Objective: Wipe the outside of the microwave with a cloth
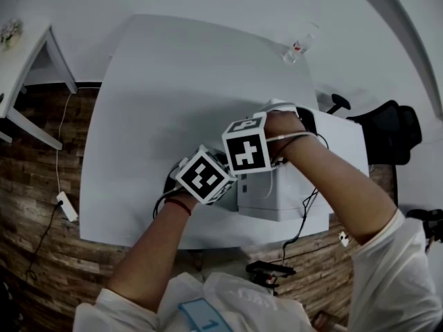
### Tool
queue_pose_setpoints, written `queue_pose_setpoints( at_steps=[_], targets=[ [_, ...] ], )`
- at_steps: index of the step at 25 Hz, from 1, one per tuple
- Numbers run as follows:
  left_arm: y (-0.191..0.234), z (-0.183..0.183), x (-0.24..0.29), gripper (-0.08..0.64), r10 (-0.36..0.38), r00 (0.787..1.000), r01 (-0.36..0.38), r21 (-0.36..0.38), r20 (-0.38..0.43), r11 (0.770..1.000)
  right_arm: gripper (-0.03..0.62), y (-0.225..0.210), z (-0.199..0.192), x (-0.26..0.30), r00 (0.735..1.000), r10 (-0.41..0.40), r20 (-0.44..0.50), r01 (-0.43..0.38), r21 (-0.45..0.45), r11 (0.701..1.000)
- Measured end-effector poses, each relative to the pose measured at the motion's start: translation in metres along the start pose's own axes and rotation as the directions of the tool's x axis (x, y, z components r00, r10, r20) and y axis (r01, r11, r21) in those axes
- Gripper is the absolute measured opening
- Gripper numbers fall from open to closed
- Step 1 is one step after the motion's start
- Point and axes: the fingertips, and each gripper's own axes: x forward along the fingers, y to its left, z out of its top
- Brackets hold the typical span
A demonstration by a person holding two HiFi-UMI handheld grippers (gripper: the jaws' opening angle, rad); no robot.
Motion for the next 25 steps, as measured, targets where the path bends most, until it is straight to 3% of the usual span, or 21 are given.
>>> queue_pose_setpoints(
  at_steps=[13,20,25],
  targets=[
    [-0.024,-0.014,0.003,0.061,-0.034,0.999,0.034,0.035,-0.014,0.999,0.084,0.028,0.006,-0.001,1.000,0.005,0.000,-0.005,-0.019,1.000],
    [-0.042,-0.018,-0.002,0.061,-0.082,0.997,0.081,0.123,-0.001,0.989,0.084,0.049,0.009,-0.004,1.000,0.030,0.003,-0.029,-0.071,0.997],
    [-0.049,-0.024,-0.002,0.061,-0.074,0.997,0.079,0.188,-0.032,0.979,0.084,0.062,0.012,-0.004,0.999,0.046,0.002,-0.045,-0.089,0.995]
  ],
)
